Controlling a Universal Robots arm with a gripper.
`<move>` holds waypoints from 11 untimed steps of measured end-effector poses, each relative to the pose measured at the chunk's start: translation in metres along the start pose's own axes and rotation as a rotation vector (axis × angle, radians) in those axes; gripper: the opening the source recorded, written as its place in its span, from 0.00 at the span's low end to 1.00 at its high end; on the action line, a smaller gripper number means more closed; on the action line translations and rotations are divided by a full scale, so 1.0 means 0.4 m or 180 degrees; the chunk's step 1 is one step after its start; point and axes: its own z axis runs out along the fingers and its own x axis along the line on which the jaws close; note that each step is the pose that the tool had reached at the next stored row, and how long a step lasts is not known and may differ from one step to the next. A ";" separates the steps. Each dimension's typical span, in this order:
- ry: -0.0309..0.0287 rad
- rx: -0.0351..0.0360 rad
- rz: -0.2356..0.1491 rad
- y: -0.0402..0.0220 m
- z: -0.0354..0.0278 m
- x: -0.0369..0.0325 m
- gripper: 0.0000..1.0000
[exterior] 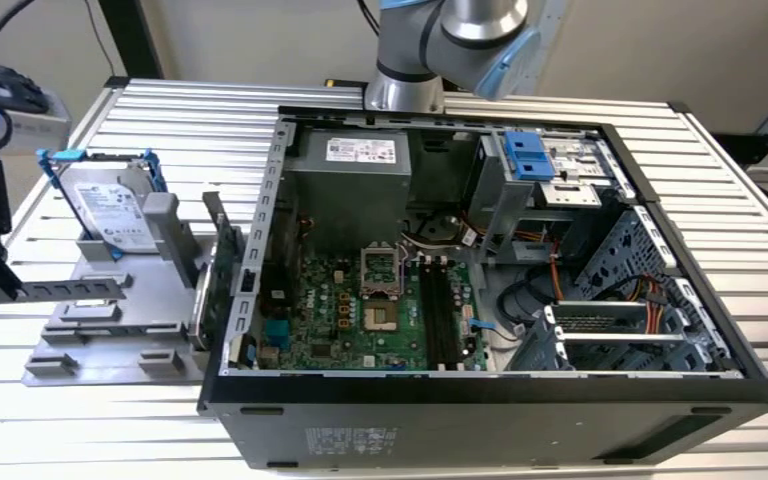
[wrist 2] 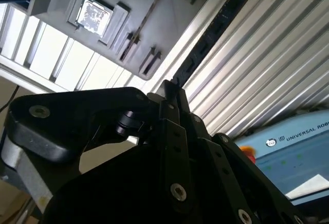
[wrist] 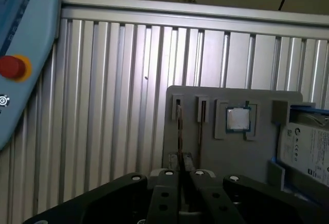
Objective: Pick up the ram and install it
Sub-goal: 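Pick up the ram and move it above insertion slot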
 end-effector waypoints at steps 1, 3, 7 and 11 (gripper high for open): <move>0.0000 0.0000 0.0001 0.000 -0.009 0.000 0.00; 0.0000 0.0000 0.0007 0.001 -0.026 0.000 0.00; -0.0001 0.0000 0.0014 0.003 -0.070 0.000 0.00; -0.0001 0.0000 0.0014 0.005 -0.116 0.000 0.00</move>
